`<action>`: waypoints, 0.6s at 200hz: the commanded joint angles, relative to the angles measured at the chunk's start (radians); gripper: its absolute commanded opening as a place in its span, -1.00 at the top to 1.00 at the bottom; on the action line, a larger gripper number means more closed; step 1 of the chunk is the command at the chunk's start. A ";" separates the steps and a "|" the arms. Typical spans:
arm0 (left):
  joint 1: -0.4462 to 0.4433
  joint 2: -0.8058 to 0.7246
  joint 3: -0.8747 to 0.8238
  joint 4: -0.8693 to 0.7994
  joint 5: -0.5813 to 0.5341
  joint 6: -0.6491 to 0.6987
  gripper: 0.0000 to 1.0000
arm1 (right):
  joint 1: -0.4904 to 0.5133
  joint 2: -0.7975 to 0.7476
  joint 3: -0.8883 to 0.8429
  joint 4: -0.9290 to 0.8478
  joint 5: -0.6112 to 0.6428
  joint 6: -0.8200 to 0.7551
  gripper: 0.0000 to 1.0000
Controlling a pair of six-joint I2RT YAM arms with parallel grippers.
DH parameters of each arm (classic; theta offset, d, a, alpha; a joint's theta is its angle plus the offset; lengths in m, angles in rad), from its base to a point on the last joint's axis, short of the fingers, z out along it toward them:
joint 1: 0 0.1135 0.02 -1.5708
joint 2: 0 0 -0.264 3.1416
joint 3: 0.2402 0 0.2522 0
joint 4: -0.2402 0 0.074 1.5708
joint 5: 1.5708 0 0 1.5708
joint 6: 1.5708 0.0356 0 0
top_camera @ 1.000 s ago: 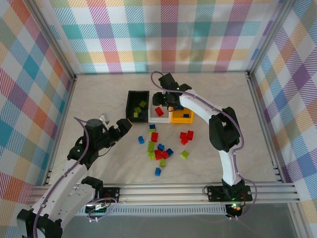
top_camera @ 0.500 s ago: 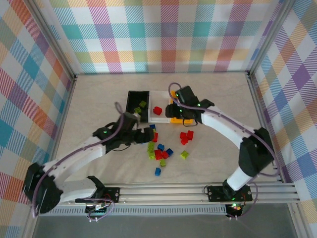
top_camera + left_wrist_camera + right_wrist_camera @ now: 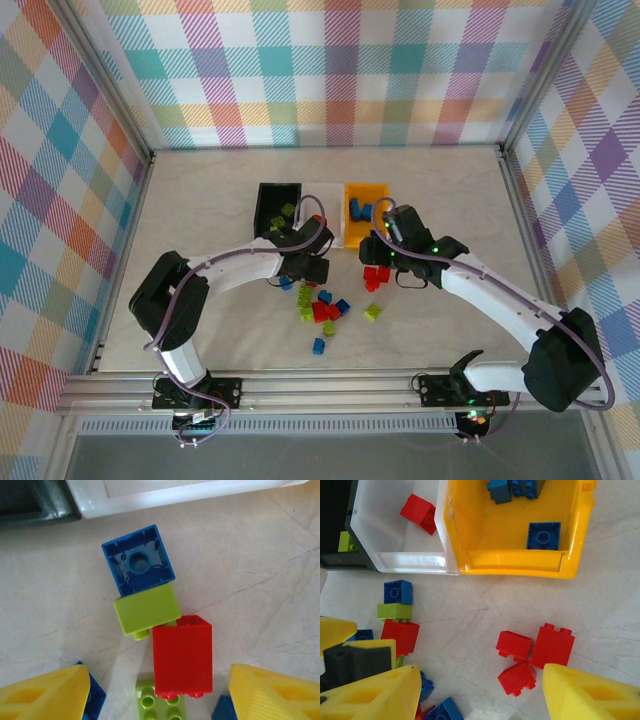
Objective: Sort the legos into containers by color
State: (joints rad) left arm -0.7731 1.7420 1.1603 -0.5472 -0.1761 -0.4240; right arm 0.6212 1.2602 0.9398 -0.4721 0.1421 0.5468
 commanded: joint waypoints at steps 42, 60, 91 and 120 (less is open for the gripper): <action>-0.021 0.104 0.056 -0.029 -0.023 0.030 -0.24 | -0.020 -0.067 -0.027 0.007 0.017 0.016 -0.33; -0.027 0.126 0.056 -0.025 -0.023 0.027 -0.18 | -0.025 -0.078 -0.030 0.008 0.017 0.015 -0.34; -0.033 0.144 0.056 -0.008 -0.021 0.020 0.03 | -0.031 -0.090 -0.033 0.010 0.016 0.017 -0.35; -0.039 0.126 0.060 -0.008 -0.008 0.015 0.23 | -0.035 -0.099 -0.035 0.007 0.021 0.016 -0.34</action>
State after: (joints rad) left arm -0.7933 1.8793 1.2022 -0.5476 -0.1841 -0.4019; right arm 0.5949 1.1862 0.9123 -0.4713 0.1493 0.5468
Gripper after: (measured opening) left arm 0.407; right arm 0.672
